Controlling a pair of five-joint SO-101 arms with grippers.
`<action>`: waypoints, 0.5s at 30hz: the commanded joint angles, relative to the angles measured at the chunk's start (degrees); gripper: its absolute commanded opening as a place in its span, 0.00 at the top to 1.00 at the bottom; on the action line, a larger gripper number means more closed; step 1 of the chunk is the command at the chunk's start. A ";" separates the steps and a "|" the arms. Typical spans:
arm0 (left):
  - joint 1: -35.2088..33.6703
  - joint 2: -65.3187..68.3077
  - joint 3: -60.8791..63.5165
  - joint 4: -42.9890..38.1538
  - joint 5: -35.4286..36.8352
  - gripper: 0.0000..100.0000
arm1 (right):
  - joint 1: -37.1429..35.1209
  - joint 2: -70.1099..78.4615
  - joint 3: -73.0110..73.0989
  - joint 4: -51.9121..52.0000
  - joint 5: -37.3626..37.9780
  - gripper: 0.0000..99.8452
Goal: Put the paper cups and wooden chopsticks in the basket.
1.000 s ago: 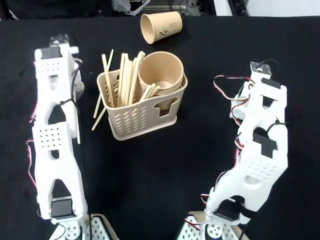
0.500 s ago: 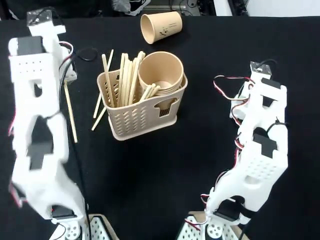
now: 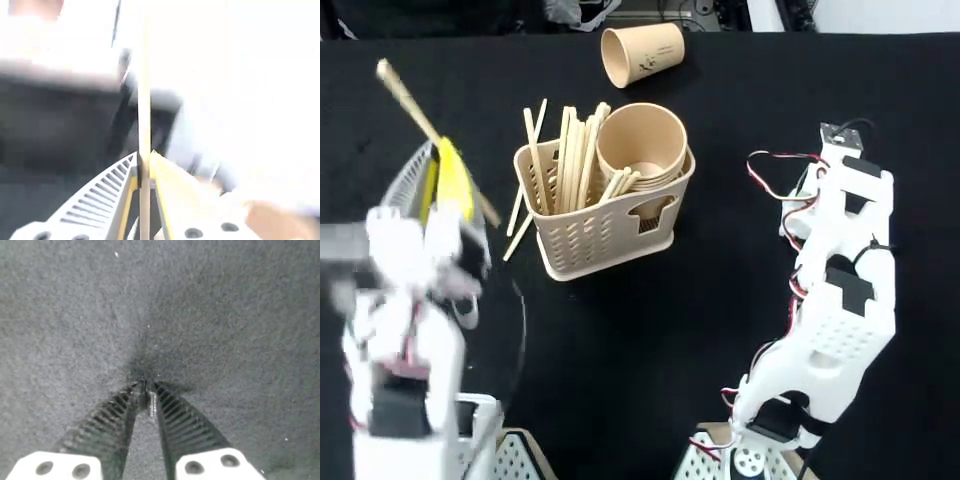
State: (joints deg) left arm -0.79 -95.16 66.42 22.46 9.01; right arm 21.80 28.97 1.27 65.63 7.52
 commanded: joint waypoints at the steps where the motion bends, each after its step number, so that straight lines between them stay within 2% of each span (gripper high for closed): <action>1: 3.56 -7.74 4.62 -8.26 0.53 0.97 | -0.18 -1.27 0.04 -0.53 0.44 0.99; 6: 3.47 -3.43 -0.48 -6.77 0.97 0.97 | -0.18 -1.27 -0.04 -0.53 0.44 0.99; 11: 4.35 -3.69 -0.57 -8.79 7.56 0.97 | -0.18 -1.27 -0.04 -0.53 0.44 0.99; 15: 4.44 -2.90 1.19 -8.88 8.18 0.97 | -0.18 -1.27 -0.04 -0.44 0.44 0.99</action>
State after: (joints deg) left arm 3.25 -98.95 68.88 14.81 16.04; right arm 21.80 28.97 1.27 65.63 7.52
